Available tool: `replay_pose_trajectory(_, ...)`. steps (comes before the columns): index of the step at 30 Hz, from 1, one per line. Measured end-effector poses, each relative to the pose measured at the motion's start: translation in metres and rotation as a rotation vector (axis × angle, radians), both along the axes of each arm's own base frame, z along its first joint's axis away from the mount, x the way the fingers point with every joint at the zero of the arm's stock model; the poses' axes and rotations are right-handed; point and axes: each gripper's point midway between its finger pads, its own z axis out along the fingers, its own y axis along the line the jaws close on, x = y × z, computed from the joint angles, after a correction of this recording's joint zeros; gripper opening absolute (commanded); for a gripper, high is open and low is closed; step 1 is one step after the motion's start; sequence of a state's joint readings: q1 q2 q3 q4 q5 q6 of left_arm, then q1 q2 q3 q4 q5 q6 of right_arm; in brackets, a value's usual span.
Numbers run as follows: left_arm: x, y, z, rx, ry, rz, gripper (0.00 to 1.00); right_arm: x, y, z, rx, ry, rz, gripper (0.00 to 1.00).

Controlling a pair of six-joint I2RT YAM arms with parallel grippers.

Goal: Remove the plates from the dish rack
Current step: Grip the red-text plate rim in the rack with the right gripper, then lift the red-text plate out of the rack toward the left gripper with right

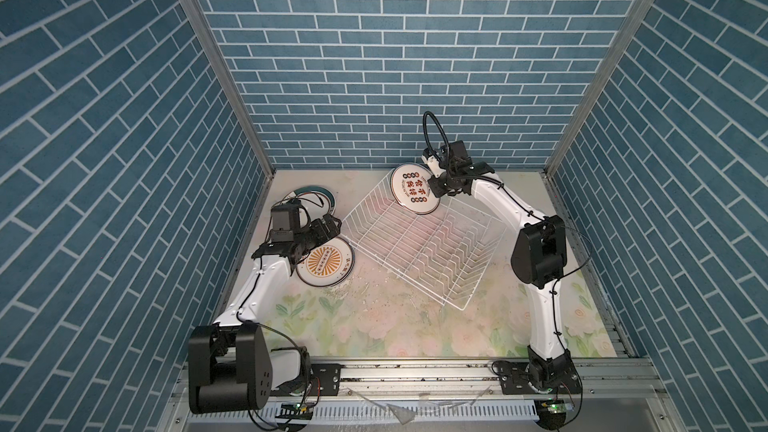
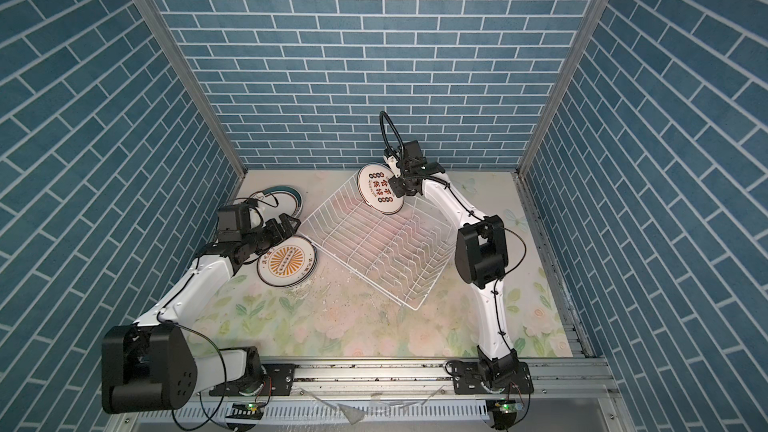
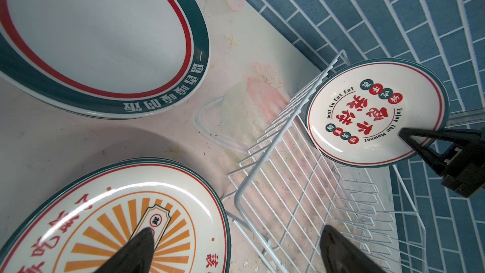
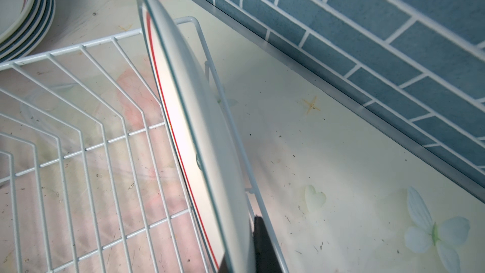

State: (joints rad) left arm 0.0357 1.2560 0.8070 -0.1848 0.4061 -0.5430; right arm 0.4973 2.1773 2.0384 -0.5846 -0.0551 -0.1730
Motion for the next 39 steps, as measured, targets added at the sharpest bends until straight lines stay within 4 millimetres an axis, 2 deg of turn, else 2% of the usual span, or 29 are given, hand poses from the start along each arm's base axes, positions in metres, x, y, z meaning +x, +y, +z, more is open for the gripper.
replay_pose_trajectory(14,0.0,-0.002,0.0,0.0,0.001,-0.001,0.99,-0.01,-0.012,0.006,-0.018,-0.014,-0.02,0.0)
replay_pose_trajectory(23,0.0,-0.003,0.0,0.004,-0.001,-0.003,0.99,-0.027,-0.018,0.022,-0.016,-0.028,-0.011,0.0)
replay_pose_trajectory(29,0.003,-0.006,0.004,-0.002,-0.022,-0.009,0.99,-0.04,-0.022,0.045,0.012,-0.065,-0.005,0.0)
replay_pose_trajectory(35,0.007,-0.013,0.012,-0.021,-0.056,-0.03,0.99,-0.055,-0.031,0.082,0.09,-0.173,-0.022,0.0)
replay_pose_trajectory(39,0.011,-0.023,0.025,-0.048,-0.111,-0.062,0.99,-0.064,-0.036,0.105,0.197,-0.255,-0.064,0.0)
